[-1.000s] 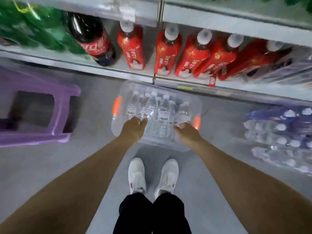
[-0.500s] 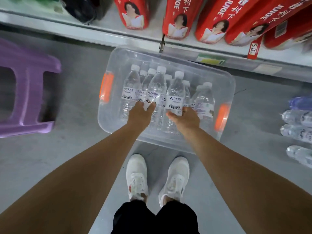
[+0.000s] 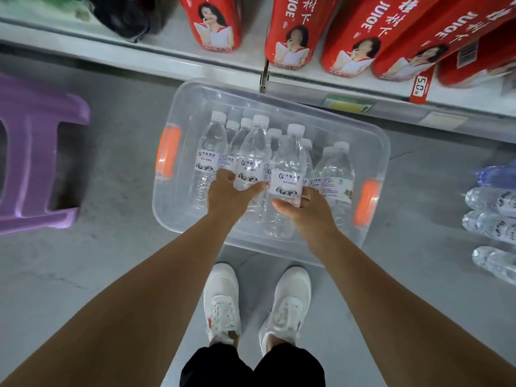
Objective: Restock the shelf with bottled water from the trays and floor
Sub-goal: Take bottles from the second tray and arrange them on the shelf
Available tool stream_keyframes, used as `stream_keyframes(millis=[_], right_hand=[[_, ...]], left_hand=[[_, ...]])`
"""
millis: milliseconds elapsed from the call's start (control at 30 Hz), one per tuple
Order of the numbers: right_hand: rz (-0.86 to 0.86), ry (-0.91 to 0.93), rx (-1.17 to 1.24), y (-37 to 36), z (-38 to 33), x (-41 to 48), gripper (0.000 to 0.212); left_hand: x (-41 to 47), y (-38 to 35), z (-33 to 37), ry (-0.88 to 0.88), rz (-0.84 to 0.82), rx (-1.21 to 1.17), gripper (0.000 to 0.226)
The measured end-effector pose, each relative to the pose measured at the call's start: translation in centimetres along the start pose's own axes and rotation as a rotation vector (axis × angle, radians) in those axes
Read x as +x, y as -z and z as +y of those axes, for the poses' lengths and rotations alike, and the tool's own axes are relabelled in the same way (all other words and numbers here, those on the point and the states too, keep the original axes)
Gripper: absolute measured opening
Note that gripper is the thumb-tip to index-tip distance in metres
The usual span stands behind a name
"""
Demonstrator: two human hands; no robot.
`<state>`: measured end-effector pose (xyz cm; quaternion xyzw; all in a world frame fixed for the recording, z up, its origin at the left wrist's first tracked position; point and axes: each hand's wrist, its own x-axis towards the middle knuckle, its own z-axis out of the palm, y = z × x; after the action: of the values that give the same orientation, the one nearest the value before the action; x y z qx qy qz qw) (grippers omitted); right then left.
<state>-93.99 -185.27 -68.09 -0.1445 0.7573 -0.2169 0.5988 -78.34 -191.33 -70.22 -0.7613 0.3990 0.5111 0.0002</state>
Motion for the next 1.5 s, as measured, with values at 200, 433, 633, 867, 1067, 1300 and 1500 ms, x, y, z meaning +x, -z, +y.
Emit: stream_keyframes(millis=[200, 433, 633, 867, 1067, 1300, 1500], right_hand=[[0.045, 0.044, 0.120, 0.9, 0.3, -1.8, 0.046], [0.057, 0.076, 0.135, 2.3, -1.0, -5.3, 0.029], [0.034, 0.058, 0.153, 3.5, -4.1, -11.2, 0.024], [0.019, 0.082, 0.185, 5.2, -9.6, -20.9, 0.026], [0.071, 0.121, 0.226, 7.1, -14.2, -30.7, 0.028], [0.137, 0.253, 0.282, 11.0, -20.3, -44.7, 0.044], [0.150, 0.470, 0.338, 14.4, -26.8, -56.4, 0.032]], left_hand=[[0.0, 0.5, -0.4, 0.098, -0.076, -0.012, 0.083], [-2.0, 2.6, 1.8, 0.186, -0.211, -0.122, 0.084], [-9.3, 6.7, 4.1, 0.187, -0.248, -0.253, 0.030], [-20.6, 12.0, 7.9, 0.141, -0.236, -0.422, 0.033], [-30.7, 17.6, 12.7, -0.008, -0.210, -0.485, 0.024], [-44.9, 26.3, 19.6, -0.243, -0.215, -0.510, 0.029], [-57.2, 34.7, 27.4, -0.581, -0.204, -0.537, 0.054]])
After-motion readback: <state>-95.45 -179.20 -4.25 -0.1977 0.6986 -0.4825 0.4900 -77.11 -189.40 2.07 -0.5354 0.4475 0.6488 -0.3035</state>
